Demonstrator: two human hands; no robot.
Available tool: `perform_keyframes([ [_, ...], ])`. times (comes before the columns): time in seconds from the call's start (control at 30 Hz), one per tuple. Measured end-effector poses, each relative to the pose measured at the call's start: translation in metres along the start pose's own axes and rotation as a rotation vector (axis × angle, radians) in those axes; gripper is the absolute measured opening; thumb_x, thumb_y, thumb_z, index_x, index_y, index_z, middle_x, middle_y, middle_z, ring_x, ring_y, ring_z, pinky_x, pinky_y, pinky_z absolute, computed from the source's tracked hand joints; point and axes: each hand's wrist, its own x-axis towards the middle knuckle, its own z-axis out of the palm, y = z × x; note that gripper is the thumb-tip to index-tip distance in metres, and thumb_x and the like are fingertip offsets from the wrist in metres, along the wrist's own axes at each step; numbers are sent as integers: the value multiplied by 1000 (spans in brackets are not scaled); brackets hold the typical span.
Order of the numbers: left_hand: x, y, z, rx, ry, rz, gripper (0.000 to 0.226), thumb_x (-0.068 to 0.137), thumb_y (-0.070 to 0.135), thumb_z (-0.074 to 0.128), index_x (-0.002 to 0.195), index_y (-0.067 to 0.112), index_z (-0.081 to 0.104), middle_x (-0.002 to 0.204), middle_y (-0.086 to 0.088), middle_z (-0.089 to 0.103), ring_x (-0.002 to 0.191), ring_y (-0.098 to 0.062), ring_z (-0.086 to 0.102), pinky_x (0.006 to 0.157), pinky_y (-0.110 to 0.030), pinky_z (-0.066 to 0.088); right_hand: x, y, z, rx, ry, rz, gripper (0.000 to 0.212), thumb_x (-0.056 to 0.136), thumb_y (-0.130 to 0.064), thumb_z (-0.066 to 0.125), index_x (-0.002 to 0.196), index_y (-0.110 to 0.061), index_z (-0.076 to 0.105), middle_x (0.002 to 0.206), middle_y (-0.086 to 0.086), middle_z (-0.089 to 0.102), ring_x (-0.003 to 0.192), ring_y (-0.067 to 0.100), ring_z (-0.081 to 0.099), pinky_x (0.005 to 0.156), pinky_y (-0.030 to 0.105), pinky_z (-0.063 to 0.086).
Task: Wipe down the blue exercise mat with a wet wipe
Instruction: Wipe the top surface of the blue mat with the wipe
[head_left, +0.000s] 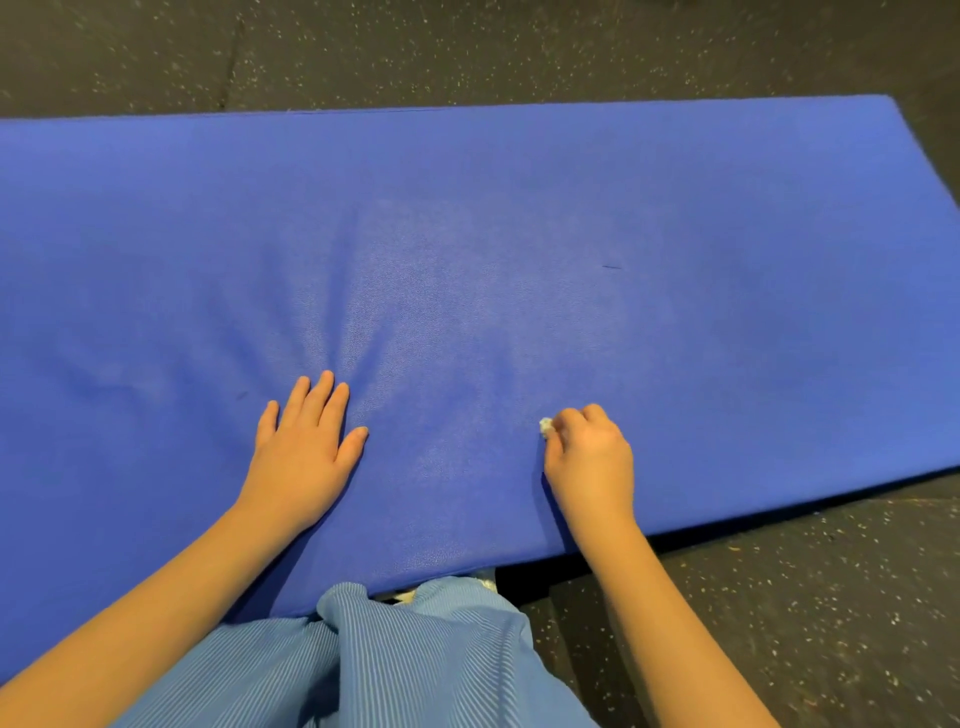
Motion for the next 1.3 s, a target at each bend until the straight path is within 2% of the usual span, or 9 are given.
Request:
perform_keyframes([
  [0.17,1,0,0,-5,-9,-4,72,93,53,15,153,14,20,161,-3,10,149,-23,3,118,-47,5,-13,-19,4,104,-197,-225,23,85,-27,63,70,-10,64,68,7,54,57,29,55,46,33,43],
  [0.37,-1,-1,1,-27,24,-7,81,85,57,9,152,14,23,161,-3,13,149,-23,5,118,-47,7,34,1,16,-4,-48,65,24,88,-12,67,68,2,64,75,17,54,66,38,55,49,32,33],
  [0.53,-2,0,1,-24,21,-6,88,80,61,0,153,15,21,161,-2,11,149,-21,3,118,-45,5,20,-28,32,87,-166,-269,18,83,-11,65,68,-2,67,67,13,52,56,32,51,45,31,39],
  [0.6,-2,-1,1,-26,20,-5,94,76,63,-6,153,15,20,161,-1,11,149,-21,2,118,-45,4,39,-19,31,75,-223,-211,23,88,-15,66,71,0,68,72,15,54,63,33,53,50,34,43],
  [0.73,-1,-1,3,-31,30,0,94,76,63,-6,153,15,20,161,-2,11,149,-21,2,119,-45,4,70,-8,40,37,-12,-17,27,81,-4,74,59,2,59,68,17,51,60,35,53,46,28,29],
  [0.83,-1,-2,4,-38,26,2,93,77,63,-7,153,16,19,161,-1,10,149,-21,2,119,-45,2,55,-33,50,46,17,-123,18,73,3,78,63,-1,63,64,13,51,52,29,49,43,25,27],
  [0.97,-1,-3,5,-46,43,9,90,80,62,-3,152,14,24,160,-3,15,149,-22,6,119,-46,5,54,-29,48,108,-149,-307,7,79,-2,73,76,-6,68,66,10,56,55,30,51,42,30,41],
  [1.17,2,-5,5,-33,50,27,81,87,57,11,145,8,40,154,-10,32,145,-31,23,114,-53,17,117,-10,61,62,11,-20,19,83,0,67,66,5,60,73,21,53,61,38,53,45,31,33],
  [1.3,10,-9,3,-20,44,74,74,88,54,24,134,3,52,145,-15,43,138,-35,34,110,-56,26,98,-34,77,117,-87,-286,9,84,-4,64,80,2,69,80,17,60,67,34,56,48,31,46],
])
